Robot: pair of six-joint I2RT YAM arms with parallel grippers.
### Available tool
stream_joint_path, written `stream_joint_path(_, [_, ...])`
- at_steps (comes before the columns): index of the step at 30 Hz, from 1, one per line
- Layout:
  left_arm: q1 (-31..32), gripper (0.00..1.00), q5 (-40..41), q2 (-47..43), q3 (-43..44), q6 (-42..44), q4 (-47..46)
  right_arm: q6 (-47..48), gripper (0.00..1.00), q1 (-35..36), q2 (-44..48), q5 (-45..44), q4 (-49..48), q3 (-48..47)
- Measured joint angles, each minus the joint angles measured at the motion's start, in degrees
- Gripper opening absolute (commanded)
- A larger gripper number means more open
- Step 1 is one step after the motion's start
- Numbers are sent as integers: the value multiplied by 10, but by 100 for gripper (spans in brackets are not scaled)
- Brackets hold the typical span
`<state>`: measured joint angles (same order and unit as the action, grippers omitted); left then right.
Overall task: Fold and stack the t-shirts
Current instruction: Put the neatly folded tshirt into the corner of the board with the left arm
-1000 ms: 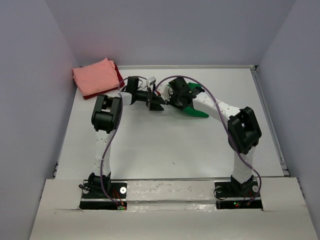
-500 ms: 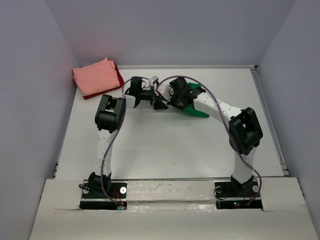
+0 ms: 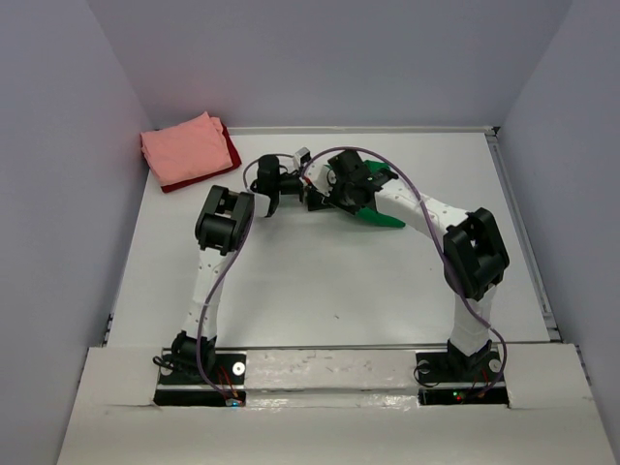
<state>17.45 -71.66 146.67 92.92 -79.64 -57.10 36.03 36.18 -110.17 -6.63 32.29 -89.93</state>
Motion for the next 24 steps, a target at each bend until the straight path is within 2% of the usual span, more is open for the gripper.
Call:
stream_joint_path(8, [17, 86, 20, 5, 11, -19, -5, 0, 0, 6, 0, 0, 1, 0])
stream_joint_path(13, [20, 85, 41, 5, 16, 9, 40, 1, 0, 7, 0, 4, 3, 0])
stream_joint_path(18, [20, 77, 56, 5, 26, 40, 81, 2, 0, 7, 0, 5, 3, 0])
stream_joint_path(21, [19, 66, 61, 5, 28, 62, 104, 3, 0, 7, 0, 6, 3, 0])
stream_joint_path(24, [16, 61, 67, 3, 28, 88, 136, 4, 0, 7, 0, 6, 3, 0])
